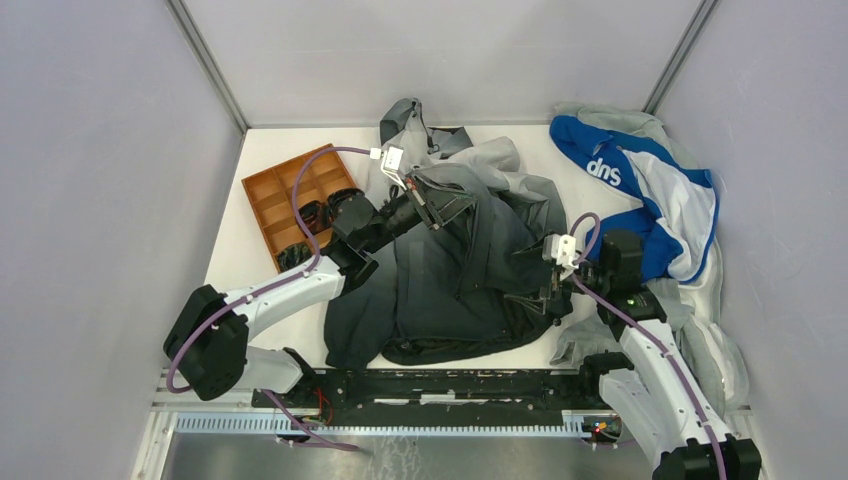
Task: Zip up the jacket
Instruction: Adjust the jacket at the center of the board.
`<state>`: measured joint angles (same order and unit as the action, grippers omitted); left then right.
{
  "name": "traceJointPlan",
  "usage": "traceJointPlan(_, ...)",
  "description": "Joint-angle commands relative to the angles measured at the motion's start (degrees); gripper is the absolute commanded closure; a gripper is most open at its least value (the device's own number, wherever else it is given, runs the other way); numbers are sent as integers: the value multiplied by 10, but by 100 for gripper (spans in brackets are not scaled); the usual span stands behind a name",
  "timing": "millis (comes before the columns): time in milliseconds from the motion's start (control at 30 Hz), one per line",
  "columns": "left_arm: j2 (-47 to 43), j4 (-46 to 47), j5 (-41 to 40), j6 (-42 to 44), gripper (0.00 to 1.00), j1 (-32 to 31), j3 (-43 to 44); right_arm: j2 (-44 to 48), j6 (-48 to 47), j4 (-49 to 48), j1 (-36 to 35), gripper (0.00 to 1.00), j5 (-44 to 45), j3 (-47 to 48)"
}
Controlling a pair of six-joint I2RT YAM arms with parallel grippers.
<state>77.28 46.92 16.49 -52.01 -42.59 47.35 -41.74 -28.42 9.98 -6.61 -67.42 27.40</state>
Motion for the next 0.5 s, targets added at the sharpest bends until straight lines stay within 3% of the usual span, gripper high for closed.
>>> traceJointPlan(0,-4,50,-9,20,98,-5,19,-2,15,-23,2,14,14,-6)
traceJointPlan(467,-2,50,-19,17,98,-5,10,49,192,-204,3,16,104,-90)
